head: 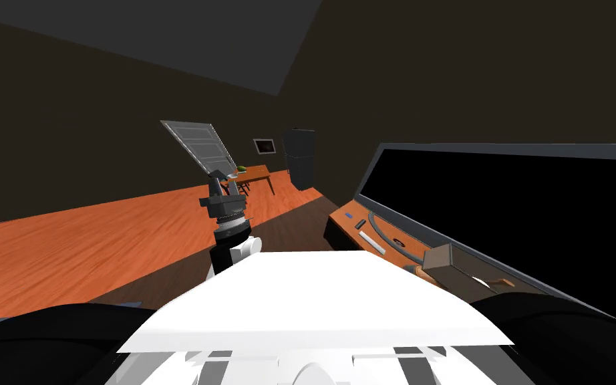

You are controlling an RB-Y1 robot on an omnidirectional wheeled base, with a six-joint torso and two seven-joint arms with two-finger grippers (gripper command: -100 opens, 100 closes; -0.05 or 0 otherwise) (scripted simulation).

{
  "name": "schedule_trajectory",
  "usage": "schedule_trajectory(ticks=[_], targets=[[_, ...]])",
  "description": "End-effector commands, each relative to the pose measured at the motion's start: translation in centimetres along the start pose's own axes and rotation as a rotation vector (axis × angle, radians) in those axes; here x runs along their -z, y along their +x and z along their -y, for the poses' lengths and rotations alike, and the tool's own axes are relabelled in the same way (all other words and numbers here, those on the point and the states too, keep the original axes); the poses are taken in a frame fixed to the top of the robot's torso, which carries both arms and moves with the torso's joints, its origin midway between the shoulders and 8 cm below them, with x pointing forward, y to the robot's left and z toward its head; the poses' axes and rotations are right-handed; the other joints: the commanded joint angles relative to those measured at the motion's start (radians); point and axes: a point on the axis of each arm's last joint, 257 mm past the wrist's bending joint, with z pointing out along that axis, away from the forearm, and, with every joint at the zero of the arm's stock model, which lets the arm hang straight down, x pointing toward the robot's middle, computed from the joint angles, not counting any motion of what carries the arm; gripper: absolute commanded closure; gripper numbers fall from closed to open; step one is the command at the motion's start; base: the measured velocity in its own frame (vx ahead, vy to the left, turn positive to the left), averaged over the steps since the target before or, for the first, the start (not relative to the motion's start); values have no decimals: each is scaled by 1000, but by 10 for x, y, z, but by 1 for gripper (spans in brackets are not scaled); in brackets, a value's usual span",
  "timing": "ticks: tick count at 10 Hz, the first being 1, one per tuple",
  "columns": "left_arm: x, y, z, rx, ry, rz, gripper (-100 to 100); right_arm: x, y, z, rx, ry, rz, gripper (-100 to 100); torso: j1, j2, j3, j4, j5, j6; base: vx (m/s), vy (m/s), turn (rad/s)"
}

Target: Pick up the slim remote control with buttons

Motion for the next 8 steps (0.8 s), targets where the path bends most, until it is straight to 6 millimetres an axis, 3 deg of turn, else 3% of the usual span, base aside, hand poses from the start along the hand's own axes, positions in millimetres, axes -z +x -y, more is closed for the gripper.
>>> schedule_trajectory(ticks=[1, 2, 4, 6, 7, 8], targets=[[0, 0, 0, 0, 0, 0, 0, 8, 10, 15, 8, 41, -29, -100, 0, 0, 0, 0, 0, 0, 63, -57, 365], [0, 0, 0, 0, 0, 0, 0, 25, 30, 45, 24, 113, -83, -100, 0, 0, 0, 0, 0, 0, 77, -55, 403], [0, 0, 0, 0, 0, 0, 0, 26, 31, 47, 24, 117, -85, -100, 0, -1, -1, 0, 0, 1, 48, -43, 113], [0, 0, 0, 0, 0, 0, 0, 67, 65, 100, 57, 256, -187, -100, 2, 1, 1, 0, 0, 0, 59, -55, 412], [0, 0, 0, 0, 0, 0, 0, 69, 66, 104, 57, 264, -189, -100, -1, -1, -1, 0, 0, 0, 84, -97, 366], [0, 0, 0, 0, 0, 0, 0, 91, 80, 129, 74, 332, -237, -100, -2, -2, -1, 0, -1, 1, 66, -116, 458]])
